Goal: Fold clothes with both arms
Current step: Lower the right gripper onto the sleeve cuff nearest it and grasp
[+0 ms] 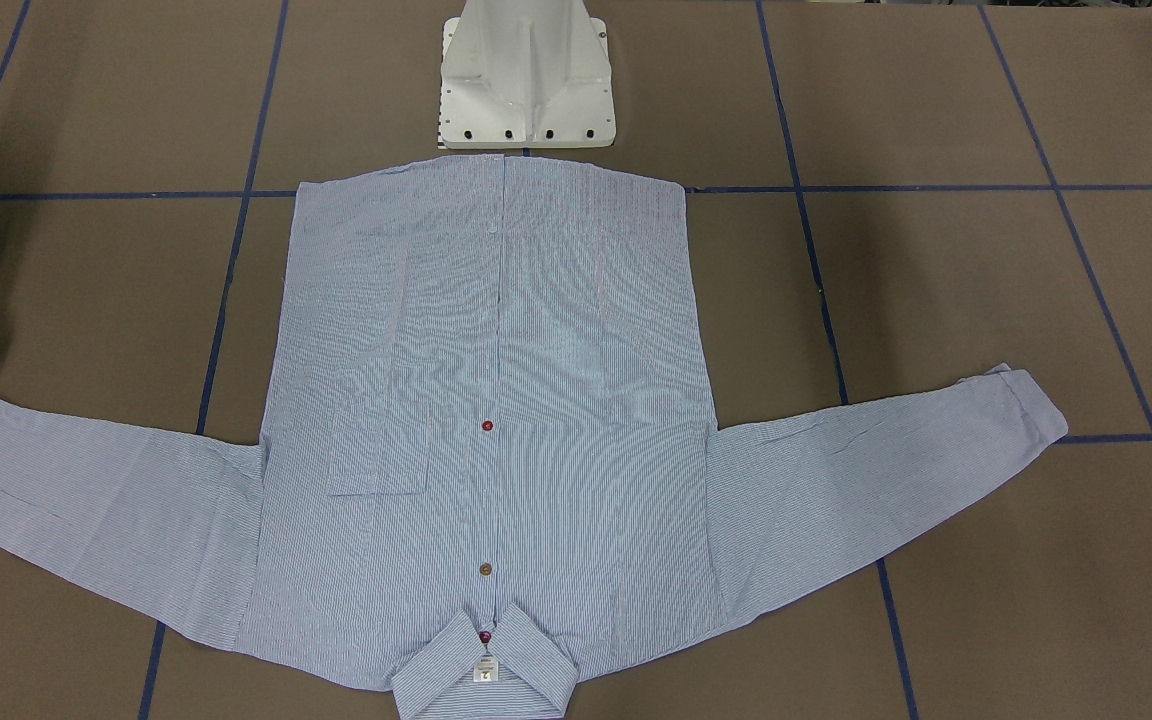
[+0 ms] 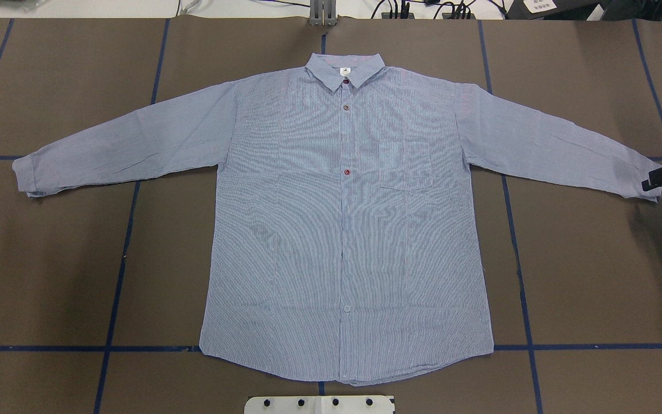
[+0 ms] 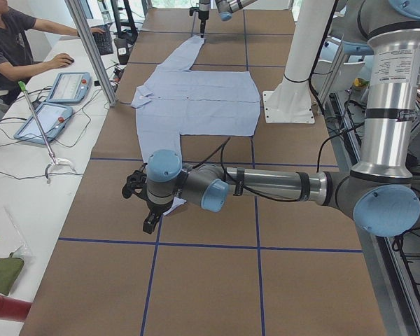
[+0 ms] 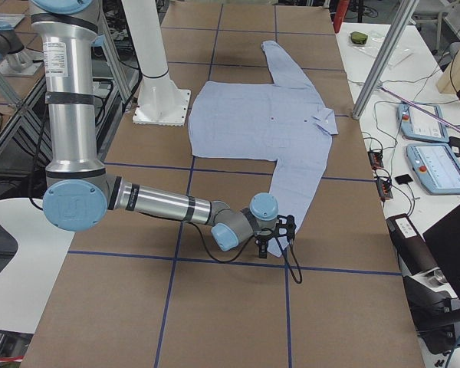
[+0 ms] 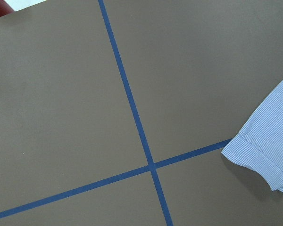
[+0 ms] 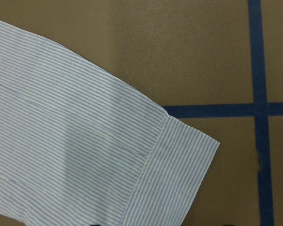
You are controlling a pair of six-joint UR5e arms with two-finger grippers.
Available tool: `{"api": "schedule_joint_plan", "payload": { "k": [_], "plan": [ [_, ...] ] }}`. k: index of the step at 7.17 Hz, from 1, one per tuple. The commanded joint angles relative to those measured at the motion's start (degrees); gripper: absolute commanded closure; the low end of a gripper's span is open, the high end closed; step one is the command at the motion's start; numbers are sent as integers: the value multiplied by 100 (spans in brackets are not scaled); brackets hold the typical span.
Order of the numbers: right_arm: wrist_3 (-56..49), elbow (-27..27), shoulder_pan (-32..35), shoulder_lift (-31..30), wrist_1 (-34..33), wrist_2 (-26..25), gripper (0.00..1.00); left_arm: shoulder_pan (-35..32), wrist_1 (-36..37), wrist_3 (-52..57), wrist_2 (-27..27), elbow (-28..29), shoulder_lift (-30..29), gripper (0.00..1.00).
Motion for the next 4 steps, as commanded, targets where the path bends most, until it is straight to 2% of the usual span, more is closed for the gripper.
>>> {"api": "schedule_joint_plan", "payload": {
  "k": [1,3,4],
  "plan": [
    [77,4,-5,-32,-2,-5,21,-1,3,-1,-76,4,2,0],
    [129,-5,-5,29,-46,-5,33,-1,3,-1,-76,-22,-7,0],
    [138,-5,-13,29,-64,-5,34,-1,3,-1,-76,-22,-7,0]
  ]
}}
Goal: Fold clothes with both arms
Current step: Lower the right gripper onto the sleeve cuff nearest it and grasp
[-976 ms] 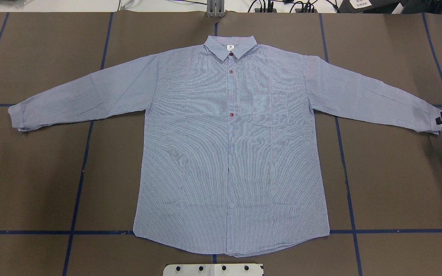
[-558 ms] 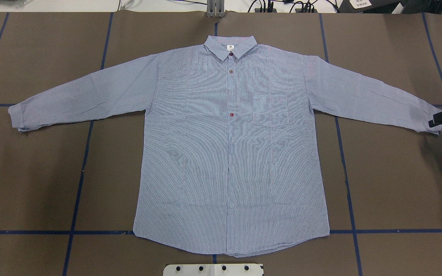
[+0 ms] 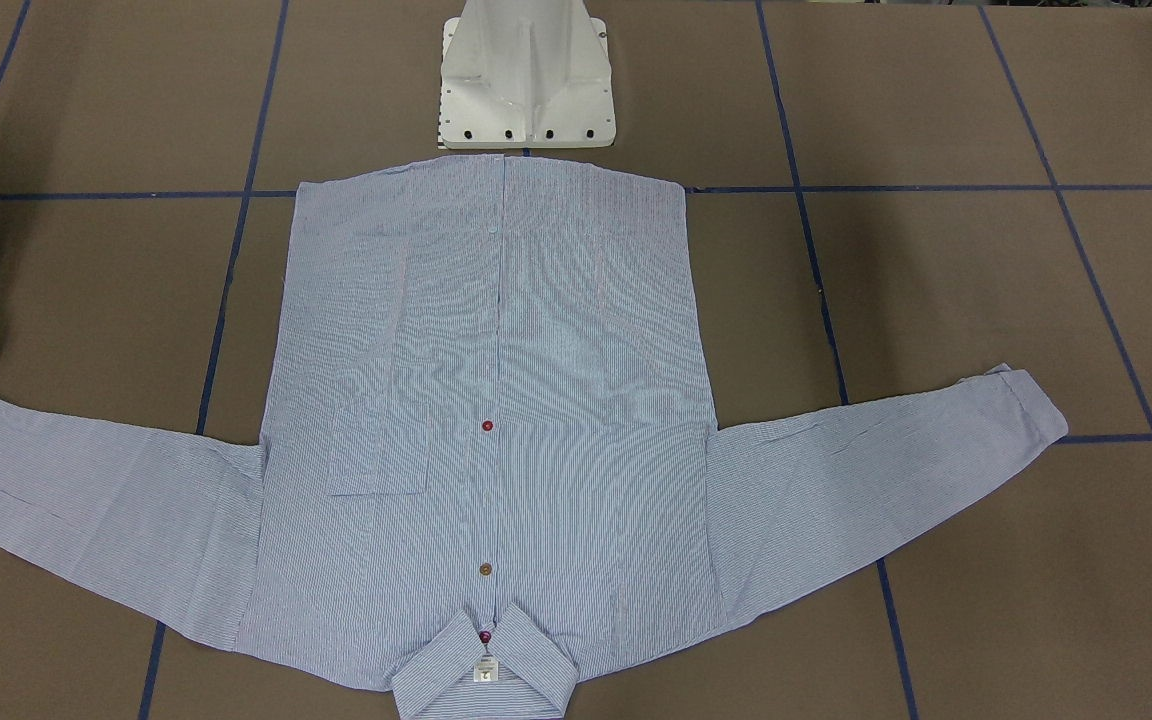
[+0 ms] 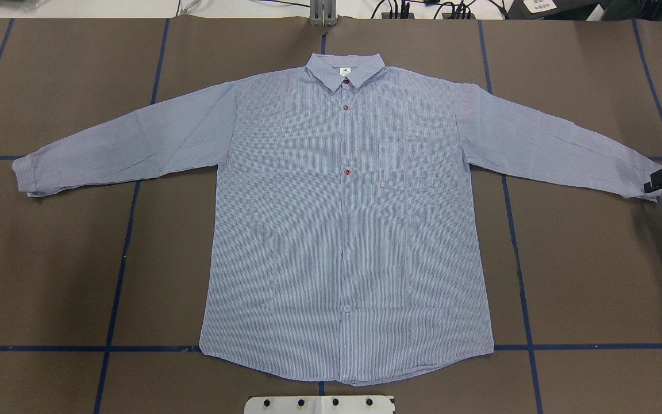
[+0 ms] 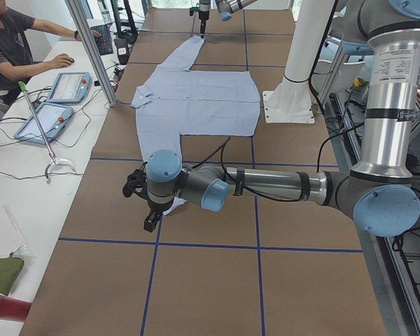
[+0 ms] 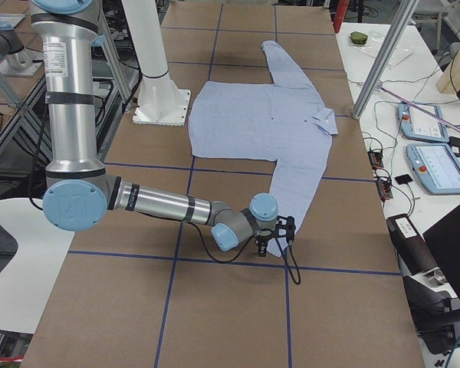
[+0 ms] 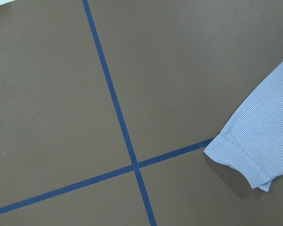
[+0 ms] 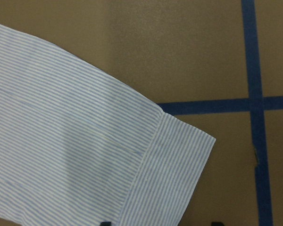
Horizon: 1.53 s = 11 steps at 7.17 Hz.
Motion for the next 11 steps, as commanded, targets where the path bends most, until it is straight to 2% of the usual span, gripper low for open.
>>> {"api": "schedule_joint_plan", "payload": {
  "k": [1,4,6,9,11],
  "plan": [
    [21,-1,-6,15,-36,8,35,0,0,0,-1,-7,-4,0],
    [30,-10,-93,24,-63,0,42,0,9,0,-1,-16,-22,0],
    [21,-27,-129,24,-63,0,43,0,9,0,-1,-16,-30,0],
    [21,-45,-129,24,-63,17,56,0,9,0,-1,-16,-30,0],
    [21,-19,-120,24,-63,52,58,0,9,-9,-1,-25,-39,0]
  ]
}}
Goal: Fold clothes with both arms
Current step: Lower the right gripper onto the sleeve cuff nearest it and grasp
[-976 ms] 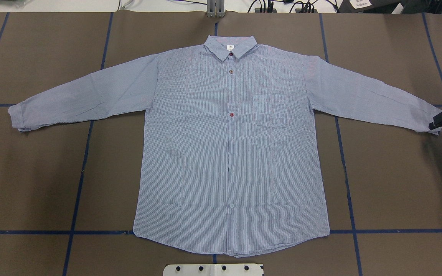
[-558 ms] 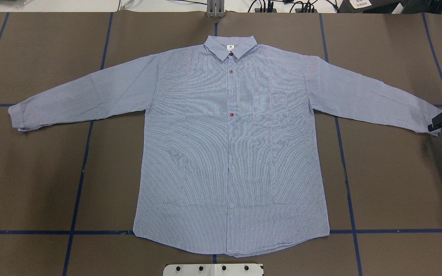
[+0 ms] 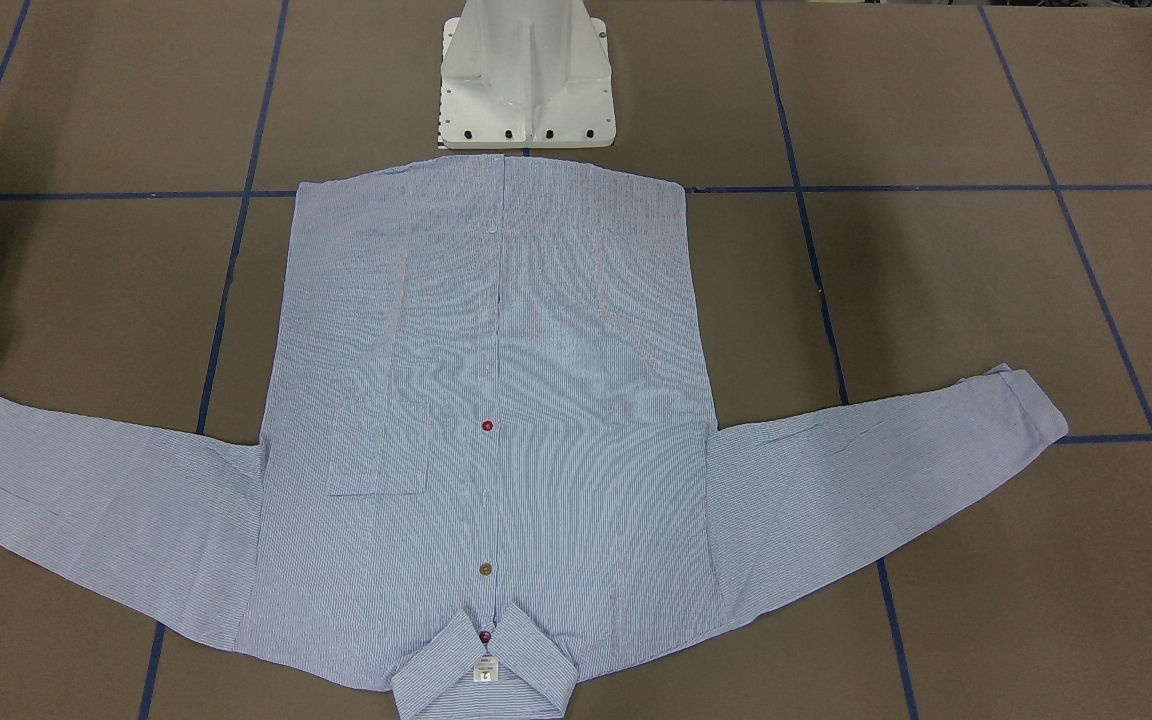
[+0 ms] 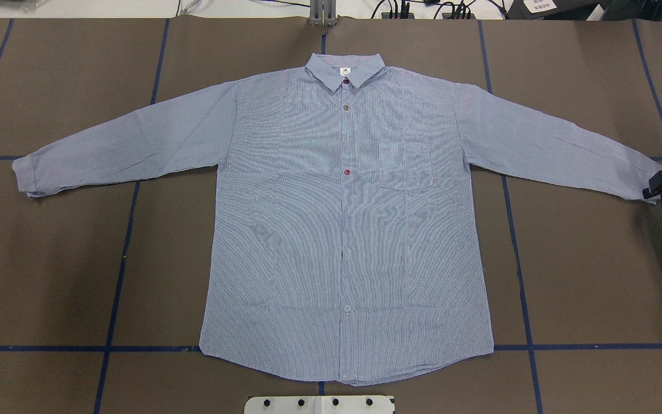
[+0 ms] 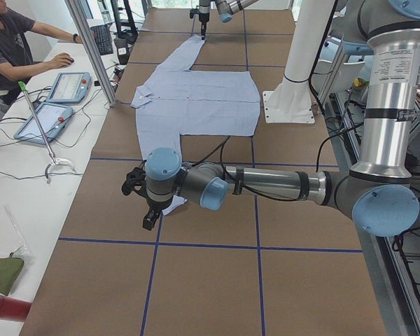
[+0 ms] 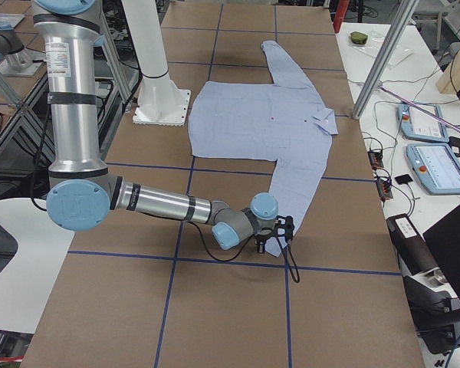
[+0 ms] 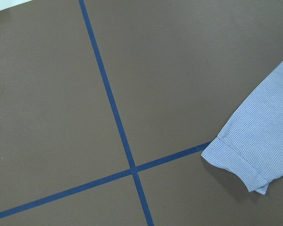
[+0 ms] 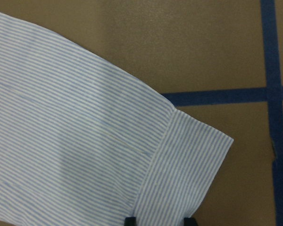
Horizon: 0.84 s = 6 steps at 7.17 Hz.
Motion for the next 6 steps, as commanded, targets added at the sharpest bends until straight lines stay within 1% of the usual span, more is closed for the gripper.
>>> {"api": "schedule_joint_plan", "payload": {
  "k": [1,4,6],
  "plan": [
    [0,34,30,-9,0,38,58,0,0,-2,0,3,-6,0],
    [0,52,39,-26,0,47,58,0,9,-2,0,3,-23,0],
    [0,52,57,-35,0,39,63,0,9,-11,0,3,-32,0]
  ]
}}
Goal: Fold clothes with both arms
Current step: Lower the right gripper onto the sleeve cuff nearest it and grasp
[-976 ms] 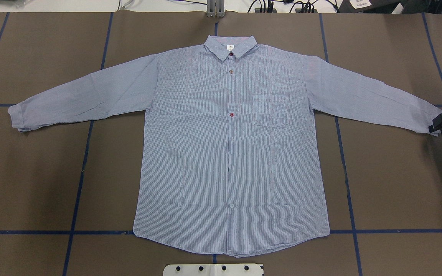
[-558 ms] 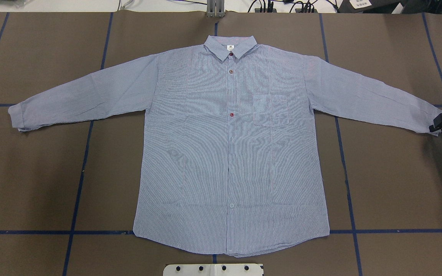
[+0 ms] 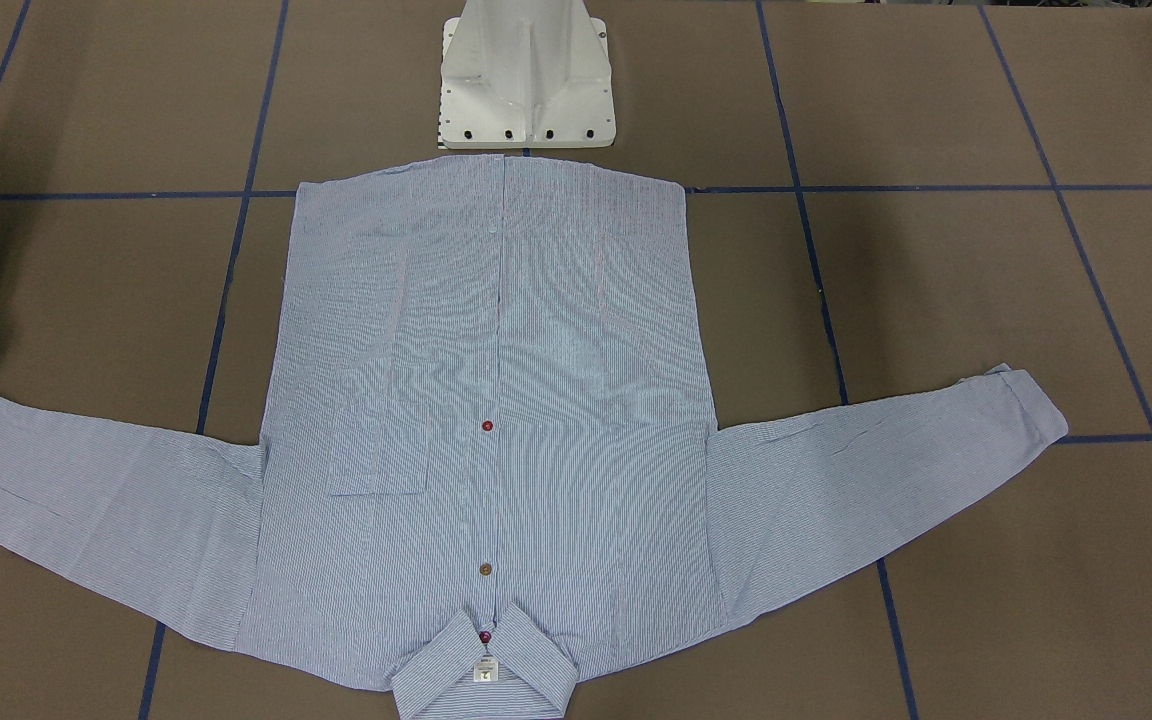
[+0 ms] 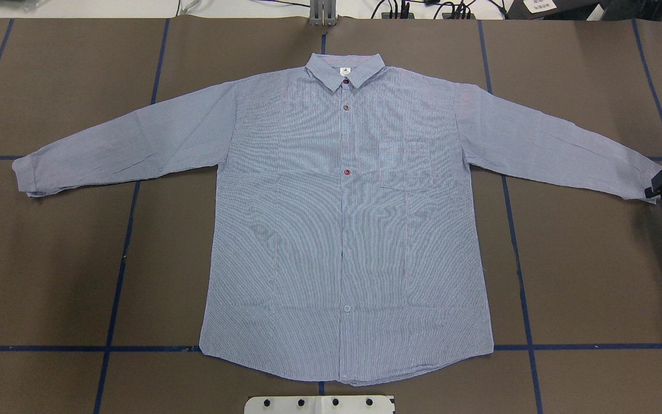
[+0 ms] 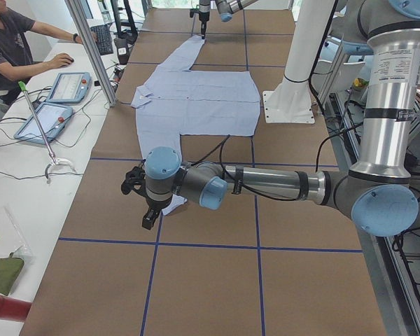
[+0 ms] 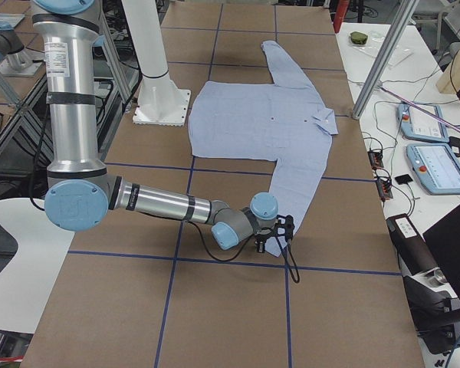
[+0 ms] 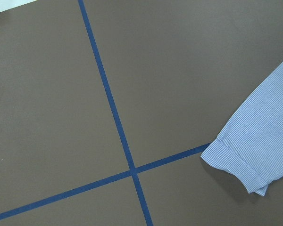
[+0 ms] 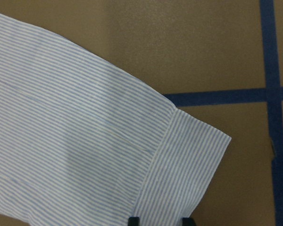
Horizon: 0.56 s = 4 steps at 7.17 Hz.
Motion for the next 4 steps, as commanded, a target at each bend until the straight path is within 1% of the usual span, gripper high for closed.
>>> {"api": "schedule_joint_plan", "payload": {
  "k": [1,2,4],
  "plan": [
    [0,-1,32,-14,0,-8,67,0,1,-41,0,-9,-8,0],
    [0,-1,50,-14,0,-8,75,0,1,-50,0,-9,-8,0],
    [9,-1,59,-5,-9,-8,96,0,1,-59,0,-9,-8,0]
  ]
}}
